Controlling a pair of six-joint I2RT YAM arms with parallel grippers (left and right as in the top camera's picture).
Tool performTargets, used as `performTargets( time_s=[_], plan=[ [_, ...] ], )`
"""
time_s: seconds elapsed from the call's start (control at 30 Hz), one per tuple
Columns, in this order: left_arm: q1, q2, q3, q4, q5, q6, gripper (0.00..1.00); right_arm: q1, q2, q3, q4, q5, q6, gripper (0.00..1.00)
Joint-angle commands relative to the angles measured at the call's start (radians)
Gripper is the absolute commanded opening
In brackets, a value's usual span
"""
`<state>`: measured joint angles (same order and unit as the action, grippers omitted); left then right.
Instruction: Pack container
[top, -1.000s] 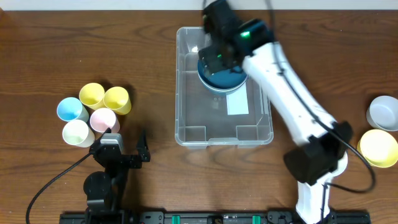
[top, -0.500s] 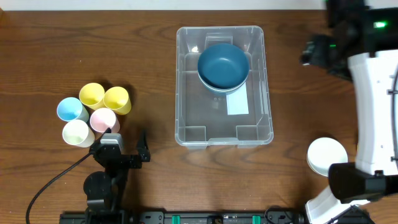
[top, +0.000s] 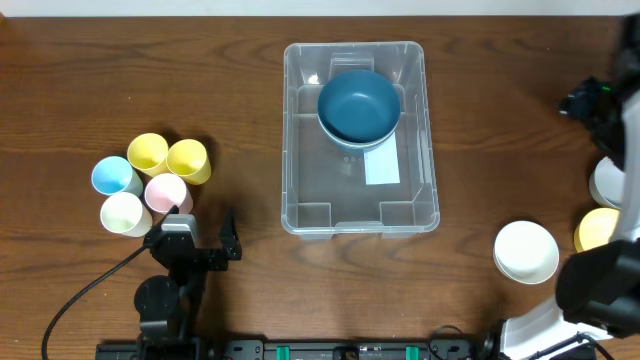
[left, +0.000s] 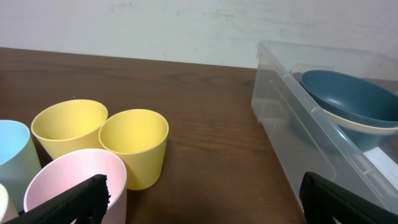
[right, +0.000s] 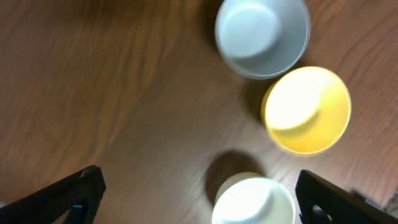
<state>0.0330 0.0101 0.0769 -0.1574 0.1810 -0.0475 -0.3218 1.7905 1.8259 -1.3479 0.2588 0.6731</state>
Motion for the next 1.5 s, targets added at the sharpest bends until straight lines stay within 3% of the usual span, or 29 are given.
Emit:
performTargets(
  time_s=[0.0, 0.23, 0.5, 0.8, 1.27, 1.37, 1.43, 1.47],
  plan=[
    [0.007, -0.006, -0.025, -0.011, 0.01, 0.014, 0.98, -0.071, -0.01, -0.043, 0.076, -0.084, -0.174, 0.99],
    [0.007, -0.006, -0.025, -0.011, 0.01, 0.014, 0.98, -0.117, -0.01, -0.214, 0.271, -0.092, -0.417, 0.99],
    [0.007, -0.006, -0.025, -0.011, 0.01, 0.014, 0.98, -0.173, -0.007, -0.367, 0.47, -0.082, -0.436, 0.99],
    [0.007, -0.006, -0.025, -0.011, 0.01, 0.014, 0.98, -0.292, 0.058, -0.367, 0.517, -0.245, -0.515, 0.99],
    [0.007, -0.006, -0.025, -0.011, 0.01, 0.014, 0.98, -0.287, 0.246, -0.367, 0.595, -0.248, -0.533, 0.99],
    [0.007, -0.006, -0.025, -0.011, 0.01, 0.014, 0.98, -0.287, 0.257, -0.367, 0.607, -0.242, -0.533, 0.95],
    [0.007, -0.006, -0.025, -0.011, 0.01, 0.014, 0.98, -0.287, 0.257, -0.367, 0.615, -0.237, -0.533, 0.86],
    [0.007, -0.006, -0.024, -0.011, 0.01, 0.014, 0.98, -0.287, 0.257, -0.367, 0.616, -0.236, -0.533, 0.77]
  ],
)
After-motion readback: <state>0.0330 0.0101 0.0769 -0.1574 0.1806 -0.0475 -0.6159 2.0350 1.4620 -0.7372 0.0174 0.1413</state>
